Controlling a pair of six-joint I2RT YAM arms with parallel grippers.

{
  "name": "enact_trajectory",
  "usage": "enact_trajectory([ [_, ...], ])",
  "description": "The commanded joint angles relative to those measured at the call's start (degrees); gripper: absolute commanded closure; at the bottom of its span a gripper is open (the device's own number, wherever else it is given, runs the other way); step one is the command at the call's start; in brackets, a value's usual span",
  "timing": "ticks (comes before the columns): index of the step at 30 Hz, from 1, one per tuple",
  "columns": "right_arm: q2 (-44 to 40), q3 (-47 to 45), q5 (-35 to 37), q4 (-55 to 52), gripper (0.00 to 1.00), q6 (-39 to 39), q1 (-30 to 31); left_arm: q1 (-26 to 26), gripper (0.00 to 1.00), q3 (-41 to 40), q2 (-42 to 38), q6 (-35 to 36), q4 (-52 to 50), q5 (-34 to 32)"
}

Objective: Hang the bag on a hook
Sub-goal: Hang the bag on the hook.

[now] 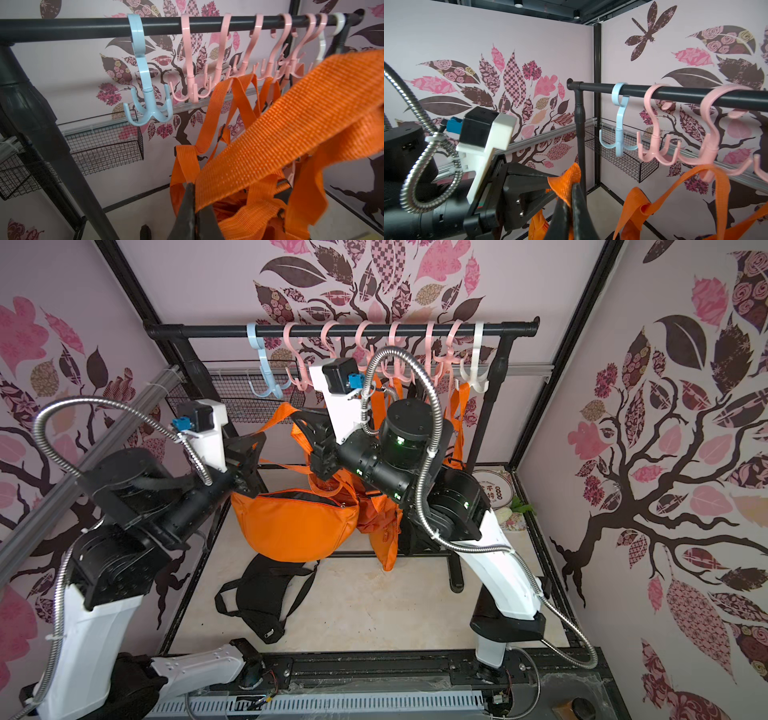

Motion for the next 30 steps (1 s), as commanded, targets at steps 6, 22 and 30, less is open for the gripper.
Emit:
enact_trajectory([
  [6, 6.02, 3.79, -6.39, 9.31, 1.00, -1.83, -3.34, 9.34, 1.00, 17.77, 13.62, -4.80, -5.76, 8.08],
  [22, 11.02, 4.14, -19.41, 17.51, 1.00, 6.49, -17.08, 14.80, 1.00, 32.54, 27.34, -9.44, -7.54, 14.69],
  [30, 11.92, 4.66, -21.00, 18.99, 1.00, 7.30, -18.64, 15.25, 1.00, 34.16, 29.27, -10.11, -6.60, 15.36],
])
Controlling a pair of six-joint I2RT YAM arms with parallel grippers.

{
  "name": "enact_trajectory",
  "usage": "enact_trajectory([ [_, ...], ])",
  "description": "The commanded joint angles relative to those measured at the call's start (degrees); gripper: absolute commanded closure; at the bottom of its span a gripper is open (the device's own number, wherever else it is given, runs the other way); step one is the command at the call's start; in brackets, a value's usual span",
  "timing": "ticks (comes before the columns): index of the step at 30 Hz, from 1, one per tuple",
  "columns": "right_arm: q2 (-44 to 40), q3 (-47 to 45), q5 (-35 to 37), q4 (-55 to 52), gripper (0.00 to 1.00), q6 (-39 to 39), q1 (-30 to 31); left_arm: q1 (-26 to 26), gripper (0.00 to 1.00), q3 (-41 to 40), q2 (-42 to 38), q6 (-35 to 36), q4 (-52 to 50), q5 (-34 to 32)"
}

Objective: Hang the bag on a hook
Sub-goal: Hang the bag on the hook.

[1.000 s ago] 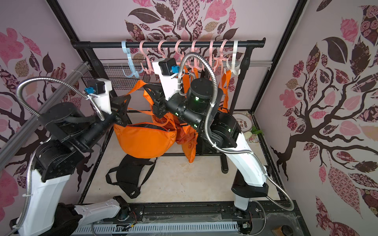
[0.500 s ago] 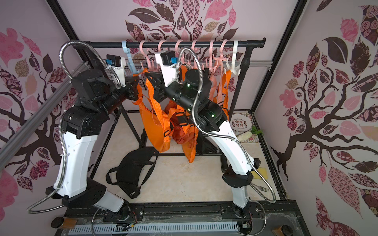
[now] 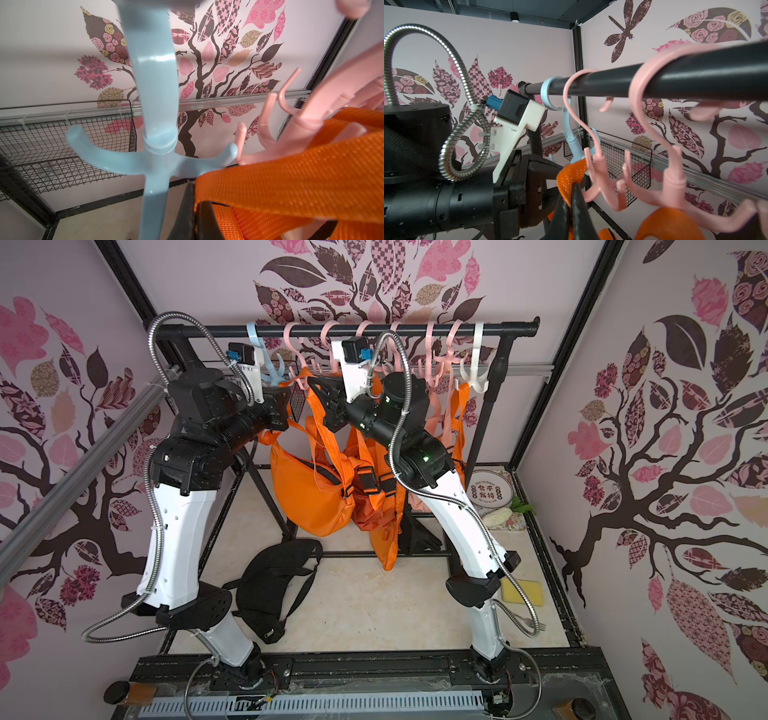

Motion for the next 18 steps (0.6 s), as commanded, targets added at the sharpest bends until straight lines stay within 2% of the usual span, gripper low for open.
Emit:
enact_trajectory([
  [1, 0.37, 2.80, -1.53, 4.27, 1.00, 0.05, 0.07, 0.33, 1.00, 3.45, -0.04, -1.27, 1.33, 0.61],
  [6, 0.45, 2.16, -1.39, 3.27, 1.00, 0.14, -0.63, 0.36, 1.00, 4.11, 0.92, -1.80, 0.42, 1.61],
  [12, -2.05, -4.58, -0.88, 2.19, 1.00, 0.83, -0.89, 0.34, 1.00, -9.53, -3.71, -3.79, 5.28, 4.26],
  [18, -5.17, -11.46, -0.51, 3.49, 1.00, 1.01, -0.92, 0.33, 1.00, -14.60, -4.82, -4.67, 6.08, 5.93],
])
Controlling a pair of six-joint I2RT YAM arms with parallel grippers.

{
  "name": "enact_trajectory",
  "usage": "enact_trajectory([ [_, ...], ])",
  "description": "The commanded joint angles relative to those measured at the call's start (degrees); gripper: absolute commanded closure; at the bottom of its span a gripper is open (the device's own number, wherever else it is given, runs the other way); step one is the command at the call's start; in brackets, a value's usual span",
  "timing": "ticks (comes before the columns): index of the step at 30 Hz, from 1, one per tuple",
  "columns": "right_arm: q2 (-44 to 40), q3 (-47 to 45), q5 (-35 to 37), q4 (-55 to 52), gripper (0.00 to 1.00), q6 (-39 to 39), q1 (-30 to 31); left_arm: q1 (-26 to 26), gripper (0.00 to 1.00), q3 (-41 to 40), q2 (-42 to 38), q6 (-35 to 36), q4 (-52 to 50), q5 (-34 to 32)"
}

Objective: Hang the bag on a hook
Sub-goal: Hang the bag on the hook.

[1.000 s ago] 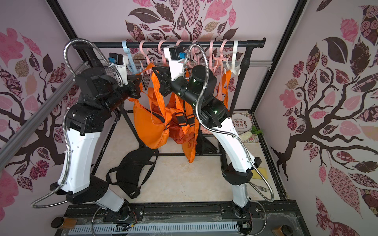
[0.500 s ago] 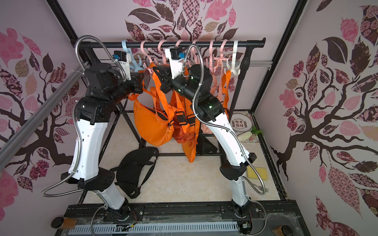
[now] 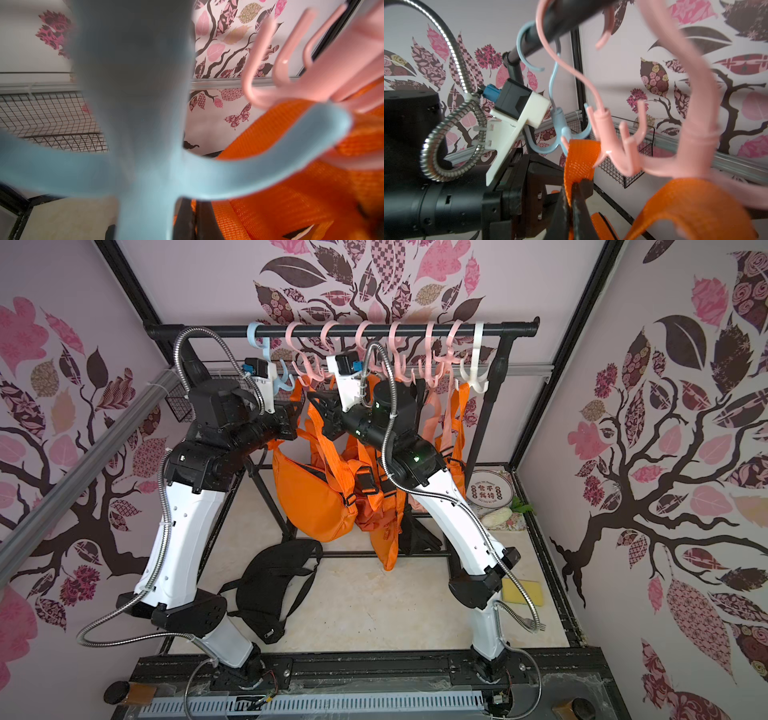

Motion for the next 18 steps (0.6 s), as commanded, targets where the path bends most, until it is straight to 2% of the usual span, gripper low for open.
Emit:
enact_trajectory([
  [1, -4.40, -2.04, 0.60, 1.55, 1.00, -0.02, -0.26, 0.20, 1.00, -2.82, -1.88, -1.35, 2.54, 2.06],
  [8, -12.17, -16.55, 9.23, 8.02, 1.00, -0.32, -0.25, -1.37, 1.00, -3.95, -2.52, -1.22, 2.32, 2.62],
  [15, -13.12, -17.86, 13.81, 5.33, 1.00, -0.90, -0.73, -1.74, 1.00, -7.71, -5.58, -1.44, 3.48, 2.23],
  [18, -13.51, -18.39, 15.82, 4.61, 1.00, -0.75, -0.83, -1.91, 0.90, -10.33, -7.34, -1.50, 3.87, 2.18],
])
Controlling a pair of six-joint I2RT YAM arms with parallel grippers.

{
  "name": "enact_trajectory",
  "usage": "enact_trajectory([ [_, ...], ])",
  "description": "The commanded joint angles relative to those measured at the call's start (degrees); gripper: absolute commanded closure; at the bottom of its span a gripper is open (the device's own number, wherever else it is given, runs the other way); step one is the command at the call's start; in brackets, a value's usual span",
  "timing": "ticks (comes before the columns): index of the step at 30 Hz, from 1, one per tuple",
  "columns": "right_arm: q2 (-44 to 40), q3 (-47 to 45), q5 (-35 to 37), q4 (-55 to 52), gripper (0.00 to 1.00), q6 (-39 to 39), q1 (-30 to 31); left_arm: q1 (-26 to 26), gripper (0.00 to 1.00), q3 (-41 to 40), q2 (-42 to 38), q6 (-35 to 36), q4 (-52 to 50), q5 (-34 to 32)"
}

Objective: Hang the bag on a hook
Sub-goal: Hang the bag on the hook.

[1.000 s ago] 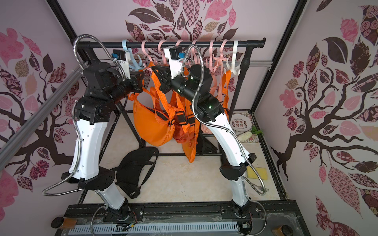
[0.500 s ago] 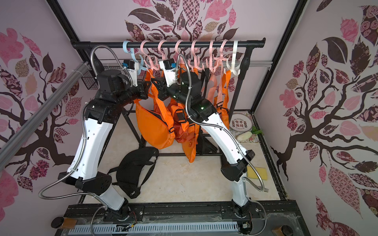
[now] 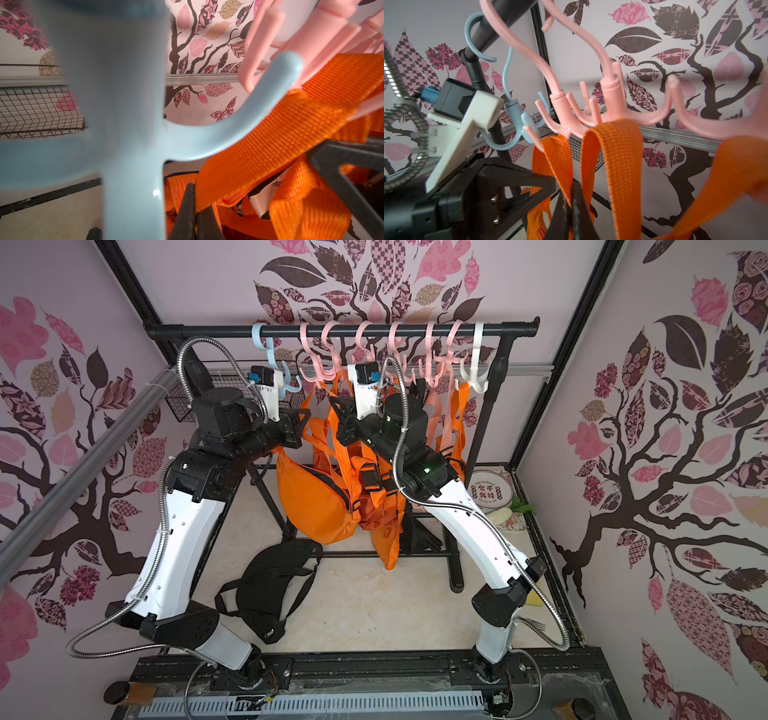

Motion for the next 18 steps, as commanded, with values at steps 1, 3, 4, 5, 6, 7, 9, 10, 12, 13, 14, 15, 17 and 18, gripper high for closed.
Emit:
enact_trajectory([
  [1, -2.37, -0.58, 3.88, -1.66, 1.00, -0.45, -0.63, -0.06, 0.85, -3.40, -2.79, -0.55, -0.01, -0.29],
  [3, -2.80, -1.54, 3.65, -1.75, 1.00, -0.30, -0.66, -0.06, 0.72, -4.65, -4.25, -0.47, 0.04, -0.48],
  [4, -3.01, -1.83, 3.84, -1.90, 1.00, 0.07, -0.64, -0.06, 0.66, -5.04, -5.09, -0.45, -0.14, -0.49],
  [5, -3.23, -1.92, 4.14, -2.24, 1.00, 0.53, -0.71, -0.12, 0.60, -5.37, -5.82, -0.40, -0.40, -0.40],
  [6, -3.51, -1.95, 4.07, -2.44, 1.00, 0.74, -0.71, -0.14, 0.55, -5.71, -6.52, -0.37, -0.54, -0.32],
  [7, -4.00, -2.30, 3.75, -2.32, 1.00, 0.96, -0.68, -0.23, 0.50, -6.25, -7.36, -0.42, -0.78, -0.27],
  [9, -5.20, -3.39, 3.46, -1.61, 1.00, 1.37, -0.71, -0.40, 0.40, -7.69, -9.27, -0.22, -1.00, -0.03],
  [10, -5.94, -4.01, 3.30, -1.25, 1.00, 1.62, -0.65, -0.49, 0.36, -8.62, -10.37, -0.11, -1.21, 0.69],
  [12, -6.91, -4.99, 3.06, -0.70, 1.00, 1.75, -0.69, -0.86, 0.31, -10.48, -12.19, 0.32, -2.11, 1.91],
  [13, -7.43, -5.28, 2.71, -0.86, 1.00, 1.84, -0.71, -1.10, 0.28, -12.06, -13.54, 0.63, -1.96, 2.79],
  [14, -7.82, -5.61, 2.24, -1.10, 0.97, 1.97, -0.65, -1.20, 0.25, -15.59, -15.17, 0.94, -1.06, 4.16],
  [15, -8.15, -5.58, 1.97, -1.32, 0.91, 2.12, -0.68, -1.28, 0.22, -18.14, -16.76, 1.10, -0.26, 5.22],
  [17, -9.26, -6.23, 0.96, -1.48, 0.82, 2.56, -0.67, -1.32, 0.15, -23.35, -19.85, 1.89, 0.80, 6.26],
  [18, -9.80, -6.59, 0.67, -1.54, 0.79, 2.61, -0.65, -1.37, 0.14, -24.95, -20.96, 2.56, 0.71, 6.49],
])
